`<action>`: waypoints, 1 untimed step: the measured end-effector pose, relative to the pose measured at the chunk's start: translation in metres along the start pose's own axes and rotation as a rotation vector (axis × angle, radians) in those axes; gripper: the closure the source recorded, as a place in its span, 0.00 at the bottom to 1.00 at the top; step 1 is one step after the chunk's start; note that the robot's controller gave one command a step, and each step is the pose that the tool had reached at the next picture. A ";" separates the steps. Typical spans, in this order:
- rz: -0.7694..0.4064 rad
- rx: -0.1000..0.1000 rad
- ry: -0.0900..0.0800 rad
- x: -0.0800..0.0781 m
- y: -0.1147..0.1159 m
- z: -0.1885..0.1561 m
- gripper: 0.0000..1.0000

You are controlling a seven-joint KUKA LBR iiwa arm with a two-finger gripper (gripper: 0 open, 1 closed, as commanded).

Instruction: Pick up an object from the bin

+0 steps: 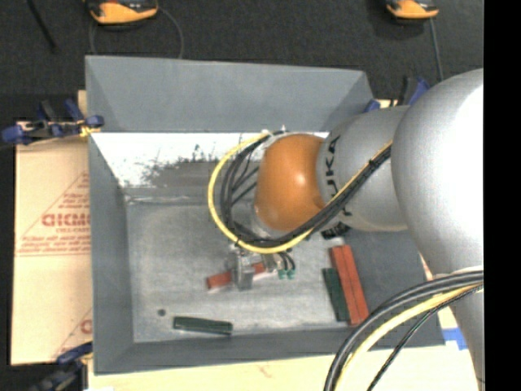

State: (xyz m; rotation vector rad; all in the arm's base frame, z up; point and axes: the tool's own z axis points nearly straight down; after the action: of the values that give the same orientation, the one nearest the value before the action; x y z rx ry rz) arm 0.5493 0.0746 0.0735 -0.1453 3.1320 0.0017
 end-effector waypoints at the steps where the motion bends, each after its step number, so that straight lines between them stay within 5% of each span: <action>1: -0.450 0.003 -0.003 0.012 -0.085 -0.001 1.00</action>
Offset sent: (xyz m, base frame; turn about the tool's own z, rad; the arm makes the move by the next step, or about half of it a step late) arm -0.0073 -0.0829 -0.0020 -0.4549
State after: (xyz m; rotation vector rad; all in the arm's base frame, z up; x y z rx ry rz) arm 0.5452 -0.0112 0.0748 -0.8388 3.0177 -0.0044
